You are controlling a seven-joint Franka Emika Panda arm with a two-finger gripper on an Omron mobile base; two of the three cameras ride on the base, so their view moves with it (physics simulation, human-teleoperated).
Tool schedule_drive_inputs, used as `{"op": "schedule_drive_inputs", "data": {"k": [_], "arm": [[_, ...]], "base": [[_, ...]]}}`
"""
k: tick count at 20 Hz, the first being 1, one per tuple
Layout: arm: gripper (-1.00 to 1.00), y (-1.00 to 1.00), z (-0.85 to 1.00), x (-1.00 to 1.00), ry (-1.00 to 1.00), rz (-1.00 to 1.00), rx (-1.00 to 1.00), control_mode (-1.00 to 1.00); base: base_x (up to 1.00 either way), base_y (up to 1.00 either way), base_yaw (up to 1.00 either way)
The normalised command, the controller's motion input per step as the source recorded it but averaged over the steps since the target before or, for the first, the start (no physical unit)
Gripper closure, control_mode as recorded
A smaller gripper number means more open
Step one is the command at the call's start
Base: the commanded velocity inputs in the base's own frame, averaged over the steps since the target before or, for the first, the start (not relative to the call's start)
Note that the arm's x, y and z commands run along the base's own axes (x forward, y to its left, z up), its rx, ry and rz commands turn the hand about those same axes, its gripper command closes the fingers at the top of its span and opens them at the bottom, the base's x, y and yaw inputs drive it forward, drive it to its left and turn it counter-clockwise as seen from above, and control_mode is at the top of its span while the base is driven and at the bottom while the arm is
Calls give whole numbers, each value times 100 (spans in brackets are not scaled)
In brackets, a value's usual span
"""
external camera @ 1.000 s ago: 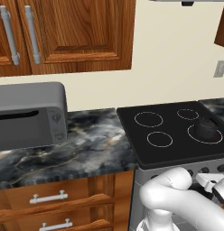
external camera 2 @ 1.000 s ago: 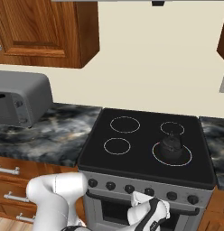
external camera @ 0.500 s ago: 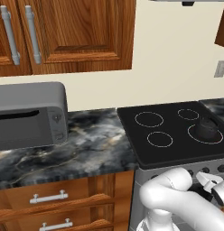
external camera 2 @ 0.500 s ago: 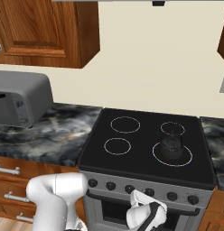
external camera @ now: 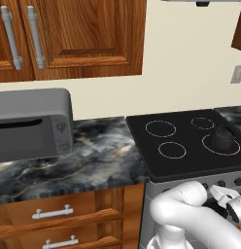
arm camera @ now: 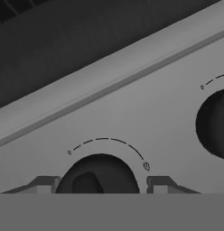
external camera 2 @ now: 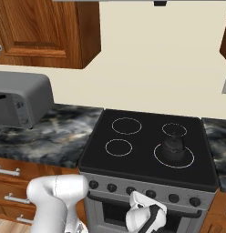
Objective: The kettle is done boiling. Turn off the stove, then wait for 300 timesteps before moving the kettle to the dining table.
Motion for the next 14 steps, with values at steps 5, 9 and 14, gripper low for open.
{"op": "schedule_drive_inputs", "data": {"k": [5, 9, 14], "arm": [[-100, 0, 0, -44, -7, -5, 0, -100], [-100, -3, 2, -53, -8, -7, 0, -100], [-100, -14, 1, -38, -4, -9, 0, -100]], "base": [[0, 0, 0], [0, 0, 0], [0, 0, 0]]}}
